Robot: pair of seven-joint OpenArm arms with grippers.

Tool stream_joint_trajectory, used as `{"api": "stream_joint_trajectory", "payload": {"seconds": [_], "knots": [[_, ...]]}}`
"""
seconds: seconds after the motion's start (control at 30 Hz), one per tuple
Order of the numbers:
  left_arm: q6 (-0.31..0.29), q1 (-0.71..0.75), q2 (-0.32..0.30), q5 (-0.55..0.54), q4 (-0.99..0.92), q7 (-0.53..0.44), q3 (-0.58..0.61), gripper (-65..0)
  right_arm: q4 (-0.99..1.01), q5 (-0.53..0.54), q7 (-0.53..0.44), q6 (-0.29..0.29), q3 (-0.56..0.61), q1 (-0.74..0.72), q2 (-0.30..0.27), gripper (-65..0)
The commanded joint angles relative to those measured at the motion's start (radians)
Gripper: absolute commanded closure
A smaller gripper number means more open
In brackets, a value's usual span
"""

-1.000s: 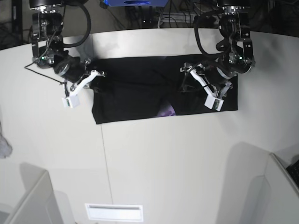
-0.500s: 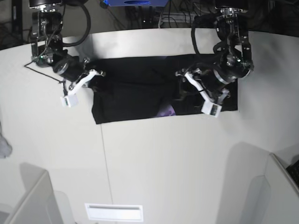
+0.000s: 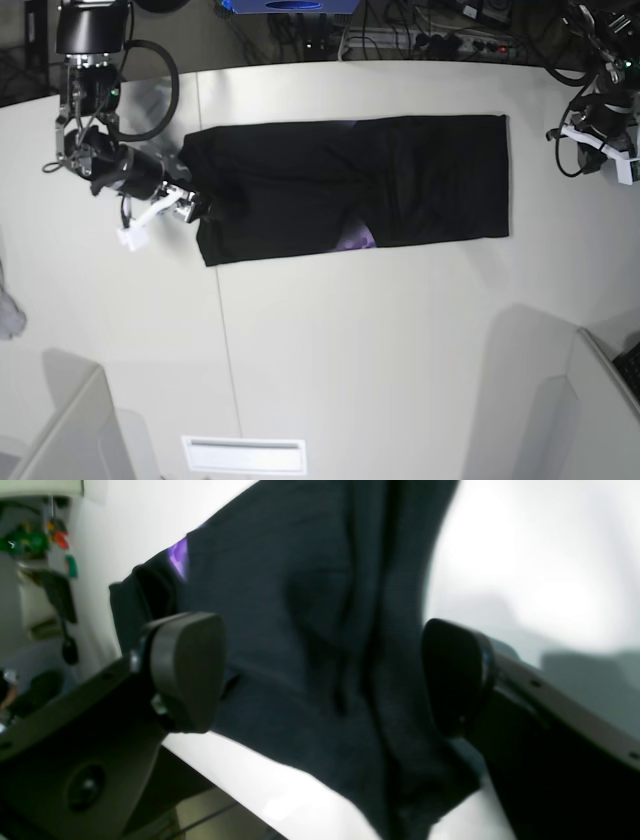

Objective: Fold the T-shirt properly
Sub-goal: 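Release the left gripper and regrasp the folded end of the strip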

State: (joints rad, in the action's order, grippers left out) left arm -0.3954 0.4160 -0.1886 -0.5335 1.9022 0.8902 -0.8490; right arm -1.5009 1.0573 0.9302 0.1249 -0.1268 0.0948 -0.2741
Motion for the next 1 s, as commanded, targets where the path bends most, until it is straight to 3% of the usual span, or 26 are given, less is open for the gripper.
{"api": "stream_joint_trajectory", "payload": {"seconds": [0.0,0.27,0.57,0.8,0.97], "knots": [[-0.004,0.019,-0.018,-0.014,0.012,-0.039,-0.023,0.0,-0.005,0.010,-0.007,0.011,-0.006,-0.025,-0.014,-57.6],[-0.004,0.077,-0.042,-0.014,-0.138,-0.150,-0.023,0.0,0.010,-0.157,-0.032,0.011,-0.001,-0.033,-0.007,-57.6],[-0.004,0.057,-0.042,-0.014,-0.181,-0.165,0.023,0.0,0.003,-0.168,-0.027,0.011,0.019,0.024,0.049,-57.6],[-0.004,0.051,-0.039,-0.014,-0.181,-0.167,0.113,0.0,0.010,-0.171,-0.035,0.011,0.092,0.020,0.049,-57.5],[-0.003,0.010,-0.036,-0.014,-0.212,-0.167,0.130,0.0,0.032,-0.171,-0.035,0.011,0.094,0.012,0.049,-49.5]]}}
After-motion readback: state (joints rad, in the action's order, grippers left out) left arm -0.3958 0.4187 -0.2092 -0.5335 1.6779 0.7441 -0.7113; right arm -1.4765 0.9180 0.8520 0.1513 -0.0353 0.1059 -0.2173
